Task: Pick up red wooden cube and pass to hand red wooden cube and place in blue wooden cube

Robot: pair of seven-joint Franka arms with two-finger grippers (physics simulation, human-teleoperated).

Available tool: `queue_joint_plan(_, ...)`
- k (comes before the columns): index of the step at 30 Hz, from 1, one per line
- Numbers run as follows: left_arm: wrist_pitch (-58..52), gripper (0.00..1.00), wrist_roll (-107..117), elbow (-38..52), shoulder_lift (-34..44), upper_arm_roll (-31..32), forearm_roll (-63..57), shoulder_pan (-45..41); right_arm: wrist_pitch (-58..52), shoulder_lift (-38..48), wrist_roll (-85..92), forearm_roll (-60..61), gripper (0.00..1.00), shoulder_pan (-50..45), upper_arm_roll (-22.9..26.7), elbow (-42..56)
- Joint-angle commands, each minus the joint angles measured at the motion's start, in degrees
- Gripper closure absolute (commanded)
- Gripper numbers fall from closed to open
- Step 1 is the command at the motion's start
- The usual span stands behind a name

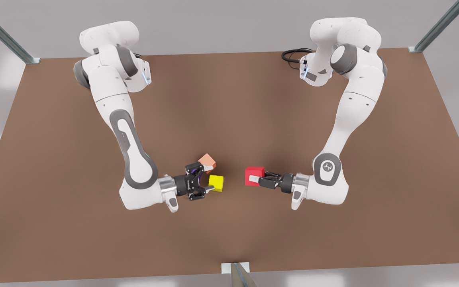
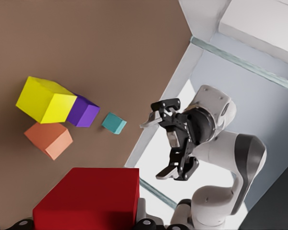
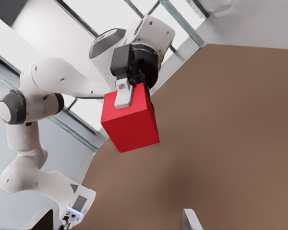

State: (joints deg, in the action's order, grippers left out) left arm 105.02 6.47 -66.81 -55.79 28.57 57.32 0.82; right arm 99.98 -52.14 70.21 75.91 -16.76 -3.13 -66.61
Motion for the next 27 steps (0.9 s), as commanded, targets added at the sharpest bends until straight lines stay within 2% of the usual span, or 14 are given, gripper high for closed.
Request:
queue_joint_plan(1,0.3,0.32,-10.8,0.0,0.0,0.4,1.3,-0.1,3.6,-0.5,38.2,3.2,0.0,-1.0,0.0,-0.3)
queue_joint_plan(16,0.4,0.32,-10.4,-0.2,0.0,0.6,1.6,-0.2,12.6,-2.7,38.0,11.9,0.0,-7.3,-0.1,-0.5)
queue_joint_plan(18,0.4,0.32,-10.3,-0.2,0.0,0.5,1.7,-0.2,14.8,-2.9,38.0,12.6,0.0,-7.5,-1.6,-0.4)
queue_joint_plan(27,0.4,0.32,-10.3,-0.2,0.0,0.5,1.7,-0.2,15.7,-3.1,38.1,14.1,0.0,-7.4,-2.6,0.0)
